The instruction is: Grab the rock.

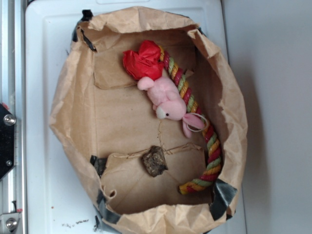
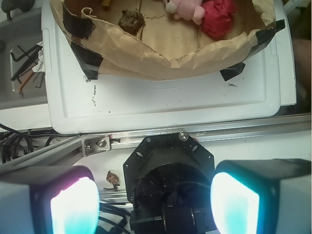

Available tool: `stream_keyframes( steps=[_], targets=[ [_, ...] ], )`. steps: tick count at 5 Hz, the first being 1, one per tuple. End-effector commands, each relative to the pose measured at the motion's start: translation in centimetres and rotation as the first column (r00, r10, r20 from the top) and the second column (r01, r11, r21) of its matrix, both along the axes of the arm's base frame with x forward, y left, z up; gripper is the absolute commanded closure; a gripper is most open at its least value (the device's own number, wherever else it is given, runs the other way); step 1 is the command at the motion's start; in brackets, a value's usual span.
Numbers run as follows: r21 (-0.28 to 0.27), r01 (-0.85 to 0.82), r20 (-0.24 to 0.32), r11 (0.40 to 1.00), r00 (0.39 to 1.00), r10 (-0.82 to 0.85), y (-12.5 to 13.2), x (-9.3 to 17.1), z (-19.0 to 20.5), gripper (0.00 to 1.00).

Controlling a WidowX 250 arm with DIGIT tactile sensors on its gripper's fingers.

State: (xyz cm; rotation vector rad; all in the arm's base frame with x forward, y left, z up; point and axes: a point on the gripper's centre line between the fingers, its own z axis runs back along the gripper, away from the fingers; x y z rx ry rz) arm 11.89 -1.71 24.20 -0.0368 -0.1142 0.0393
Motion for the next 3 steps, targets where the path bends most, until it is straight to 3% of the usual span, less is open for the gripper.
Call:
stream_keyframes(
  steps=[1,3],
  targets=[
    [0.000,0.000,0.000,1.000,1.000,0.000,0.0,0.0,0.0,0.00],
    [-0.060,-0.028,0.069,0.998,0.997,0.032,-1.3,5.0,1.0,0.00]
  ],
)
